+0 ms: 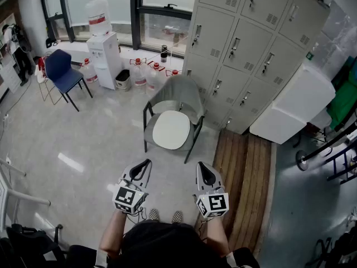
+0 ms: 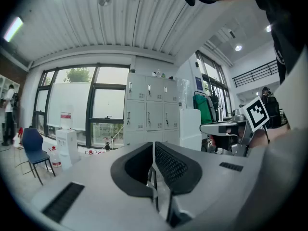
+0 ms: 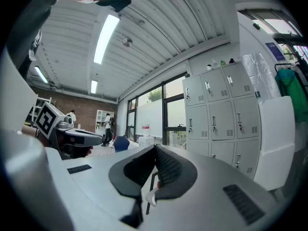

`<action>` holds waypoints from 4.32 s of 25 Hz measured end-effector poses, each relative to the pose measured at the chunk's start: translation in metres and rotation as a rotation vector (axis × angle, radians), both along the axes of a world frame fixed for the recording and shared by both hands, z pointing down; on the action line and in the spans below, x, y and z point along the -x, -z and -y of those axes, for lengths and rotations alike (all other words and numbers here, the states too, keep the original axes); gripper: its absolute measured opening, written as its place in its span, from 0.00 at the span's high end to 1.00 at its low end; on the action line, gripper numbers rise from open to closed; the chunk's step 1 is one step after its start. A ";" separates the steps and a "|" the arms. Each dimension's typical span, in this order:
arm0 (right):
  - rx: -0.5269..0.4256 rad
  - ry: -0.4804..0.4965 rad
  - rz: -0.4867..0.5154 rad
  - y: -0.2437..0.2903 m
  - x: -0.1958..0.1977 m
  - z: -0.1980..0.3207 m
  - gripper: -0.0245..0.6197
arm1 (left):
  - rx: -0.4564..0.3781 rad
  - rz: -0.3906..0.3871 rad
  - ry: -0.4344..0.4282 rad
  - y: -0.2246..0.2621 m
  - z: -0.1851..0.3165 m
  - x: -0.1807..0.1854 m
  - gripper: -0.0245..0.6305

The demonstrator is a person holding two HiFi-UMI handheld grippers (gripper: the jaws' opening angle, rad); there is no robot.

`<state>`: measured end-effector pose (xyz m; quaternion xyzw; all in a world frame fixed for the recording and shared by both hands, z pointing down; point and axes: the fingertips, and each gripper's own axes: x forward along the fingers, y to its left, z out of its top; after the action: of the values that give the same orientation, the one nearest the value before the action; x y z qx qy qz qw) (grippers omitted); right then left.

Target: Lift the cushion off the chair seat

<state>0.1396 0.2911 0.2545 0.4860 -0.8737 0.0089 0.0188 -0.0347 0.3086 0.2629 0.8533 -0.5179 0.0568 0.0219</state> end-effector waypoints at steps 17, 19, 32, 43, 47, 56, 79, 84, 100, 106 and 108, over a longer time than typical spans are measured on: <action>0.019 -0.006 -0.019 -0.008 0.060 -0.009 0.92 | -0.008 -0.014 -0.012 -0.001 -0.008 0.056 0.92; 0.019 -0.003 -0.022 -0.012 0.071 -0.011 0.92 | -0.013 -0.014 -0.010 -0.003 -0.010 0.065 0.92; 0.039 -0.011 -0.031 -0.020 0.108 0.020 0.92 | 0.002 -0.034 0.017 -0.016 0.016 0.112 0.92; 0.073 0.009 -0.014 -0.038 0.106 0.130 0.92 | 0.029 -0.014 0.026 -0.031 0.121 0.103 0.92; 0.084 0.014 -0.012 -0.041 0.103 0.181 0.92 | 0.054 -0.015 0.019 -0.039 0.169 0.096 0.92; 0.171 0.002 -0.018 -0.077 0.080 0.270 0.92 | 0.114 -0.032 -0.030 -0.065 0.267 0.057 0.92; 0.313 -0.044 0.079 -0.164 0.019 0.368 0.92 | 0.241 -0.060 -0.073 -0.148 0.380 -0.004 0.92; 0.325 -0.059 0.062 -0.202 0.028 0.370 0.92 | 0.299 -0.010 -0.132 -0.194 0.386 0.005 0.92; 0.462 -0.176 0.025 -0.368 0.048 0.353 0.92 | 0.376 0.030 -0.283 -0.353 0.392 0.009 0.92; 0.489 -0.160 0.025 -0.425 0.052 0.350 0.92 | 0.381 0.019 -0.298 -0.409 0.387 0.004 0.92; 0.501 -0.162 0.026 -0.444 0.052 0.350 0.92 | 0.437 0.031 -0.300 -0.430 0.381 0.004 0.92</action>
<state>0.0879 -0.0584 0.6985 0.5342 -0.8028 0.2328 0.1264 -0.0389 -0.0724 0.6932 0.8945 -0.3613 0.1831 0.1890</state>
